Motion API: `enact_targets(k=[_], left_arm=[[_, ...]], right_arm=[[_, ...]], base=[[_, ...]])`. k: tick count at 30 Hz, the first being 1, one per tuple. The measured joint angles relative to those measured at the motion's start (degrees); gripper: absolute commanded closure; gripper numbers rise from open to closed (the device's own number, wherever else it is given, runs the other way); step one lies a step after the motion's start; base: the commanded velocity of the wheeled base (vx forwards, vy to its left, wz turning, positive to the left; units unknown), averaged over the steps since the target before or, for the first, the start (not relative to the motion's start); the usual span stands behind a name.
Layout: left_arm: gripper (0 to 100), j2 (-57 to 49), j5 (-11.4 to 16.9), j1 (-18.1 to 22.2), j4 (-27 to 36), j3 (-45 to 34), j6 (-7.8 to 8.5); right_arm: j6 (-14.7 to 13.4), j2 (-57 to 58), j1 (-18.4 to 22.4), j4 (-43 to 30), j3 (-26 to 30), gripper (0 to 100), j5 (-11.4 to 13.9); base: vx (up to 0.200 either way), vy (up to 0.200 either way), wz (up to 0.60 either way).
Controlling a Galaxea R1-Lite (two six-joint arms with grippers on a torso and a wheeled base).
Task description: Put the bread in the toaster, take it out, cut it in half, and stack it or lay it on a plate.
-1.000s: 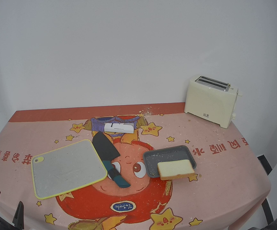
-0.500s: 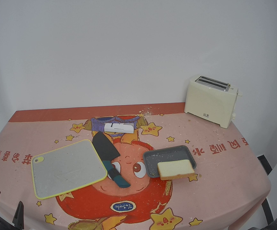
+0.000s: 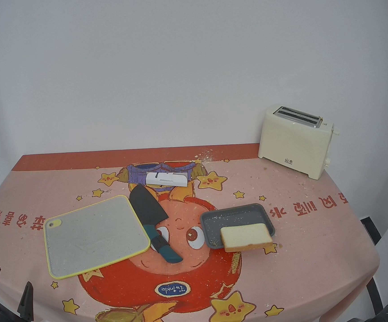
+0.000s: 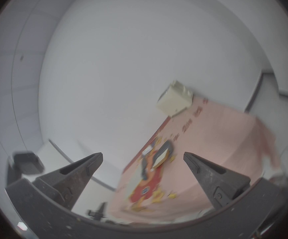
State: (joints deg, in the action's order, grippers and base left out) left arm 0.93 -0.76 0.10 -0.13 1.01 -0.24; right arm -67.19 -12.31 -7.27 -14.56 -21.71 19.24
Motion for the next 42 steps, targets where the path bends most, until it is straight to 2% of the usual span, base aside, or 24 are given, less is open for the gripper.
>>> enact_targets(k=[2,4,7,13,17,24,27,35,42], left_arm=[[0,0.00,-0.02,0.00,0.00,0.00,0.00],[0,0.00,-0.02,0.00,0.00,0.00,0.00],[0,0.00,-0.02,0.00,0.00,0.00,0.02],[0,0.00,0.00,0.00,0.02,0.00,0.00],[0,0.00,0.00,0.00,0.00,0.00,0.00],[0,0.00,-0.02,0.00,0.00,0.00,0.00],[0,0.00,-0.02,0.00,0.00,0.00,0.00],[0,0.00,-0.02,0.00,0.00,0.00,0.02],[0,0.00,-0.02,0.00,0.00,0.00,0.00]], right_arm=[[-6.73,-0.13,-1.60,-1.34,-0.52,0,1.72],[-11.08,-0.20,-3.07,-2.55,-0.85,0,3.47],[-14.02,-0.35,-5.08,-3.10,-1.29,0,5.47],[-14.18,-2.51,-6.29,-0.46,-1.57,0,5.75],[-13.90,-7.39,-6.45,5.30,-1.00,0,5.80],[-13.17,-24.42,-7.31,24.70,2.19,0,6.00],[-12.89,-31.21,-8.46,29.93,3.24,0,6.05],[-12.26,-53.50,-14.59,46.85,6.41,0,6.11],[-12.24,-69.46,-21.09,69.97,11.54,0,4.85]], base=[[0.000,0.000,0.00],[0.000,0.000,0.00],[0.000,0.000,0.00],[0.000,0.000,0.00],[0.000,0.000,0.00],[0.000,0.000,0.00],[0.000,0.000,0.00],[0.000,0.000,0.00],[0.000,0.000,0.00]])
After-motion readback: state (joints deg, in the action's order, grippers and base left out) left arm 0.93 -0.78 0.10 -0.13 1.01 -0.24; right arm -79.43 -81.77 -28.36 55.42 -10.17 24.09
